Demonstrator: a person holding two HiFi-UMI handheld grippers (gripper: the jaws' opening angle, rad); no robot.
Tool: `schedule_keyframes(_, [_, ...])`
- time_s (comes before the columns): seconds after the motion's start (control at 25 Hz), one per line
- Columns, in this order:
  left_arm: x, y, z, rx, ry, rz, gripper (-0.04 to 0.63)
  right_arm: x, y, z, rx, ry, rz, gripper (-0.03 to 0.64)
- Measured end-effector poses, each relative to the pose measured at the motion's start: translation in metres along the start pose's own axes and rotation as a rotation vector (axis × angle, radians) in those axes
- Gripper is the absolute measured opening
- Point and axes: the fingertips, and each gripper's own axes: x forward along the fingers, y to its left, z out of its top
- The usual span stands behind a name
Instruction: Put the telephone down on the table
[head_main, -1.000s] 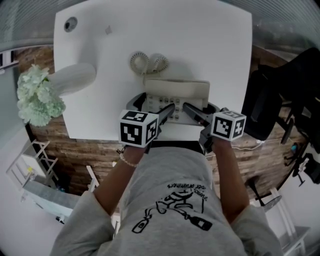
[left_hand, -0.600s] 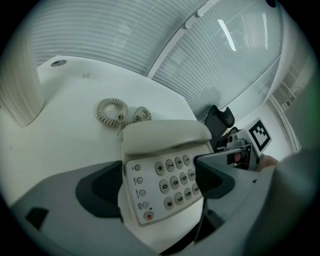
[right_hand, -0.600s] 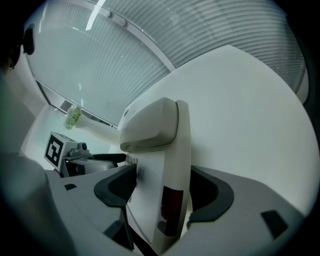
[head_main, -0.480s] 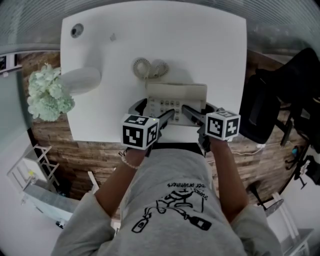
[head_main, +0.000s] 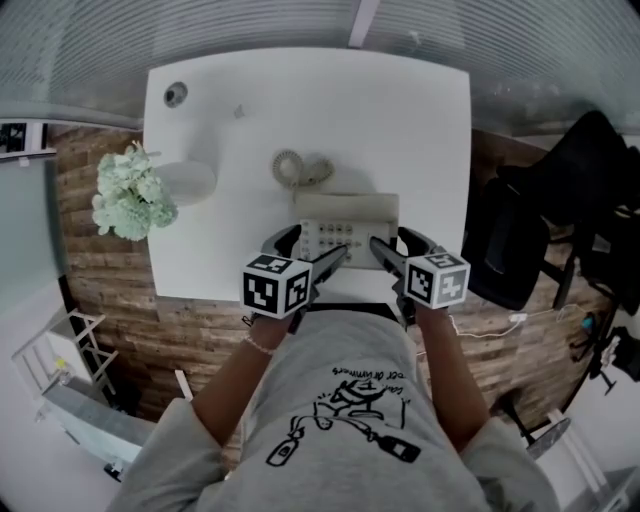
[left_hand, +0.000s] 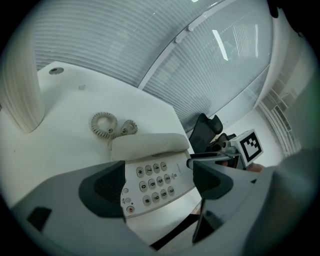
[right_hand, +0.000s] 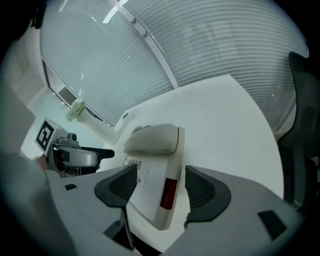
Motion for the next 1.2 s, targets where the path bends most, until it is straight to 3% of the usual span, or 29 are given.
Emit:
schedule_keyframes(0.2, [-0.016,-0.019,0.013,0.056,-0.051,-0.04,0.38,-0.026,0.019,0.023,-0.111,-0.085,-0.018,0.308])
schedule_keyframes(0.4, [-0.036,-0.044,0.03,0.131,-0.121,-0.071,0.254,-0.056,0.047,0.052,-0.222,-0.197,-0.003,0.234])
schedule_keyframes(0.64, [-0.066,-0.095,0.069,0.298,-0.293,-0.196,0.125,-0.087,0.086,0.084,-0.325,-0.313,0.036,0.155])
schedule_keyframes(0.8, [-0.093,-0.125,0.096,0.406,-0.412,-0.227,0.036,-0.112,0.114,0.106,-0.405,-0.409,0.049,0.113])
schedule_keyframes(0.96, [-0.113,-0.141,0.111,0.426,-0.457,-0.228,0.002,-0.139,0.144,0.124,-0.457,-0.493,0.081,0.082])
schedule_keyframes(1.2, [-0.152,-0.171,0.127,0.502,-0.576,-0.3,0.002,-0.177,0.181,0.144,-0.499,-0.587,0.13,0.058])
